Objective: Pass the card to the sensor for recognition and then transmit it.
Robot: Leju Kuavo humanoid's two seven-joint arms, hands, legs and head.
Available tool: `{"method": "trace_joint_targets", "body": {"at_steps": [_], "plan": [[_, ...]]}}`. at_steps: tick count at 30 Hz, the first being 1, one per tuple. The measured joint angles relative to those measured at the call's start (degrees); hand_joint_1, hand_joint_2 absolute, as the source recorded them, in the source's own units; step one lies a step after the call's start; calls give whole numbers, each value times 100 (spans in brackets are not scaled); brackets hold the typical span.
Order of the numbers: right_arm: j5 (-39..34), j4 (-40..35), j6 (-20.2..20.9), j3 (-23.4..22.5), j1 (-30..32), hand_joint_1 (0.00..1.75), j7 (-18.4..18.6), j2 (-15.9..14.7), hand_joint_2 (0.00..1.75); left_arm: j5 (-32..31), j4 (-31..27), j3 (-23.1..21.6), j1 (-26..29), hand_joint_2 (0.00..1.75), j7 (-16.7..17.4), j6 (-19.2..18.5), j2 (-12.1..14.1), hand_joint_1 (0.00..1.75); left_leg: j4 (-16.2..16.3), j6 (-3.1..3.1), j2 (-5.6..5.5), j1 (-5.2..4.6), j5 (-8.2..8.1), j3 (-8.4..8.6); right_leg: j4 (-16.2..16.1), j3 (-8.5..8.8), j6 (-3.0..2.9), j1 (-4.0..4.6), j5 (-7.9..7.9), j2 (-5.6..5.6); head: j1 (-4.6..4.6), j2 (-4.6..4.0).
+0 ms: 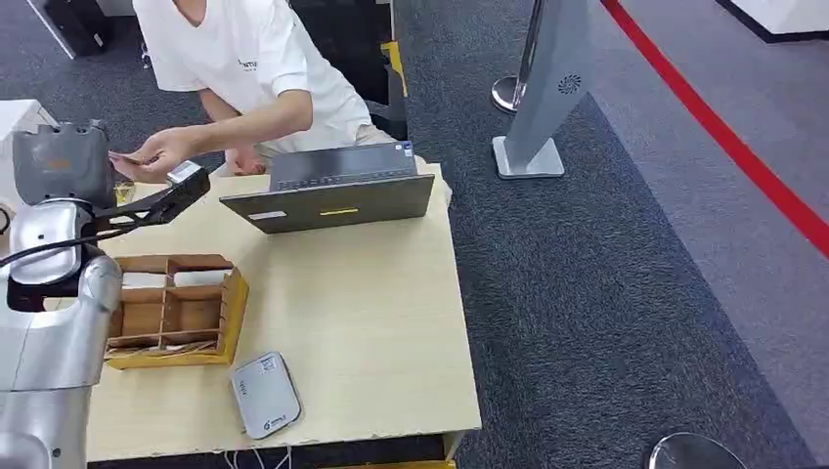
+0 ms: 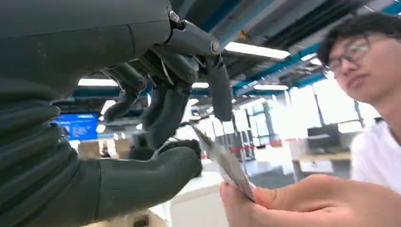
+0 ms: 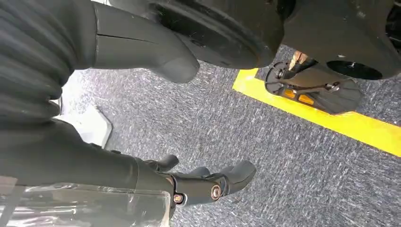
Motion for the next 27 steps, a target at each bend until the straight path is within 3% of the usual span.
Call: {"method": "trace_joint_targets", "body": {"at_steps": [3,6,11,14,20,23,27], "plan": [[-7,0,-2,0,-2,0,-44,0,175,-13,105,356,-33,175,-231,33,-289,0,0,0,6,0,0,2,0,0,0,0,3,6,-2,0],[-7,-2,-2,0,-7,0,9,0,175,-15,105,384,-7,175,-178,-22,-492,0,1,1,2,0,1,2,0,1,0,0,3,2,-2,0],[-28,-2,-61,0,-8,0,37,-2,175,-15,-24,4,316,175,58,26,-764,0,1,2,-1,-1,1,0,0,2,0,-1,3,1,-2,0],[-88,-2,-98,0,-9,0,24,-2,175,-15,-171,-213,573,175,-113,147,-872,0,1,2,6,-4,0,0,0,2,0,-2,3,5,0,0],[-214,-2,-111,-7,10,0,-92,-4,175,-15,-971,-663,1527,175,-222,387,-924,0,1,2,7,-2,-2,-5,-2,-6,1,-1,1,4,-2,0],[-278,-2,-120,-33,14,0,-101,-4,175,-15,-1328,-694,1897,175,-507,505,-926,0,-3,2,14,-2,-3,-2,-1,-3,1,-2,1,10,-2,0],[-365,-2,-190,-98,53,0,-83,-4,175,-13,-2145,-724,2949,175,-749,910,-865,0,-4,3,18,-2,-5,-4,-1,-6,3,-1,-1,16,-9,0]]}}
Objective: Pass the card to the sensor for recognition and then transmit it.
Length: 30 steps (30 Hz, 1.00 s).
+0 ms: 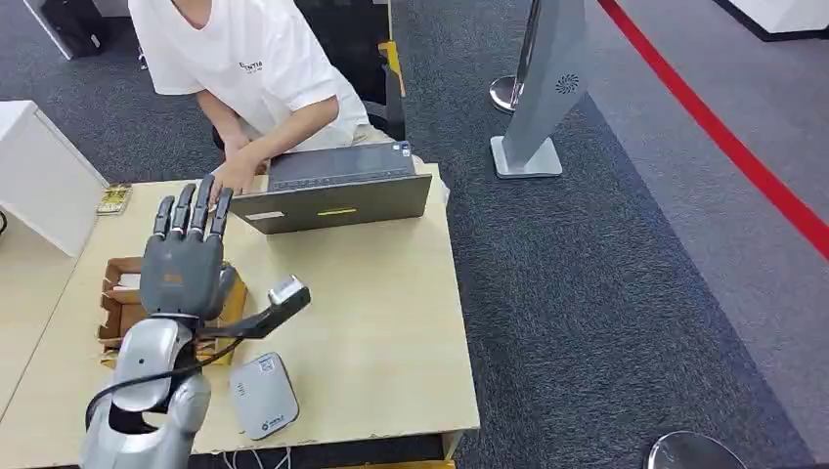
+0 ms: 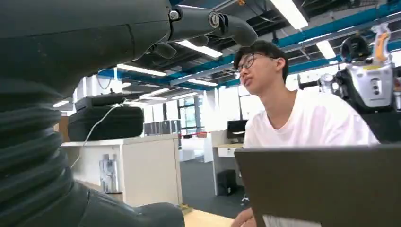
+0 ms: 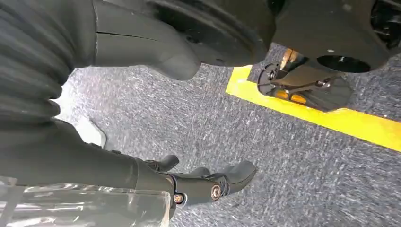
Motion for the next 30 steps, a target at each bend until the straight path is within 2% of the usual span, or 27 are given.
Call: {"method": "trace_joint_targets", "body": {"at_steps": [5,15,21,30], "plan": [[-94,-4,-17,-98,30,0,-2,0,175,13,-849,-11,1200,175,-55,314,148,0,0,-2,-6,0,-7,-5,-2,-5,2,0,-7,-8,0,0],[-175,-15,-116,-240,39,0,-18,0,175,35,-1529,105,2444,175,-173,579,181,0,0,-2,-7,0,-6,-2,-2,0,3,0,-5,-12,0,2],[-179,-35,-120,-295,40,0,39,0,175,48,-1663,243,2820,175,-157,671,131,0,0,-2,-6,0,-6,-2,-2,0,3,0,-5,-12,0,0],[-168,-57,-120,-330,46,0,17,0,175,57,-1693,385,3014,175,-155,717,65,0,0,-3,-7,0,-6,-1,-2,3,3,0,-5,-14,0,0]]}}
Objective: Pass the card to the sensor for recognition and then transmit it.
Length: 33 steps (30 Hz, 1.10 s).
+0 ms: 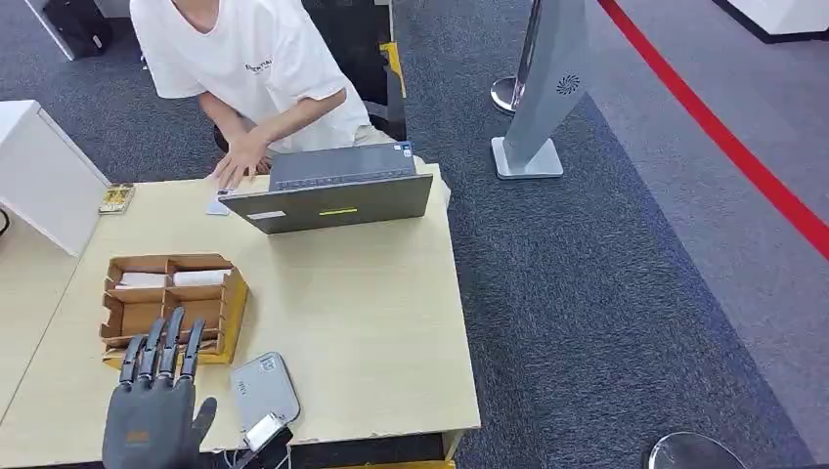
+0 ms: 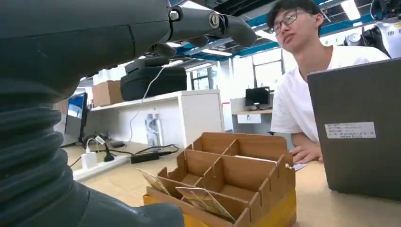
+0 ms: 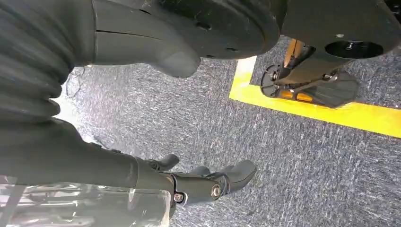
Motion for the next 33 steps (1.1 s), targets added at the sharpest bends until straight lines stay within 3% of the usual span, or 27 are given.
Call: {"method": "trace_joint_targets", "body": {"at_steps": [15,33], "plan": [[35,-4,0,-2,22,0,-6,-7,175,-2,-114,743,434,175,-114,114,-273,0,0,0,0,0,0,0,0,0,0,0,0,-1,0,0],[105,-4,0,-2,32,0,-6,-9,175,-2,-155,1384,522,175,-330,118,-605,0,0,0,0,0,0,0,0,0,0,0,0,-1,0,0]]}}
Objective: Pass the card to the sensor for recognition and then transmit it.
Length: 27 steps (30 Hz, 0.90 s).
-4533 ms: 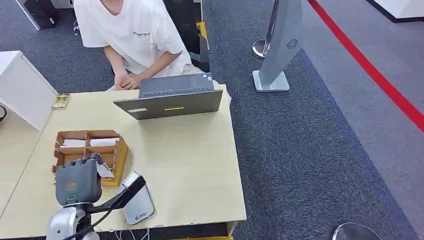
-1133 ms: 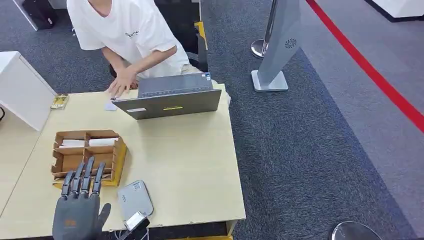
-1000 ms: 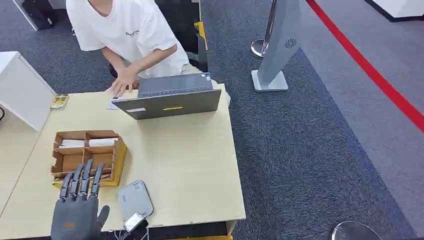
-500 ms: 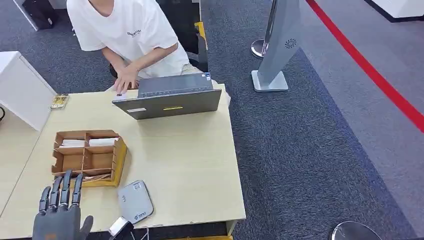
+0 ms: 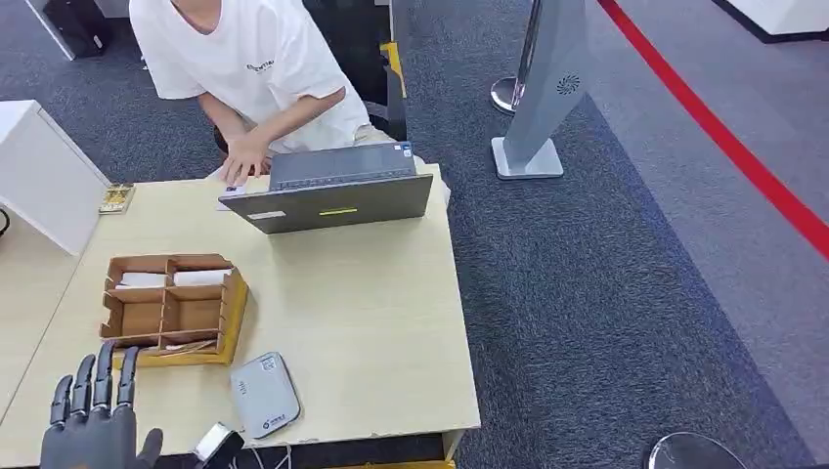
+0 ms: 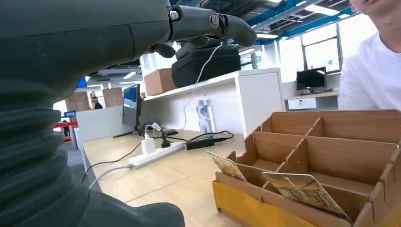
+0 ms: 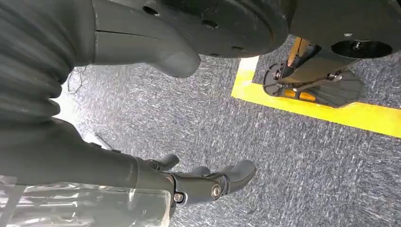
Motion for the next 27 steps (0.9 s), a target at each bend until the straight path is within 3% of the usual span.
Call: {"method": "trace_joint_targets", "body": {"at_steps": [17,27], "plan": [[181,0,35,0,2,0,-11,0,175,-52,304,1018,-386,175,-288,262,-474,0,0,0,0,0,0,1,0,0,0,0,0,0,2,0],[251,0,59,0,0,0,-4,0,175,-55,547,1276,-613,175,-319,348,-566,0,0,0,0,0,0,2,0,0,0,0,0,0,0,0]]}}
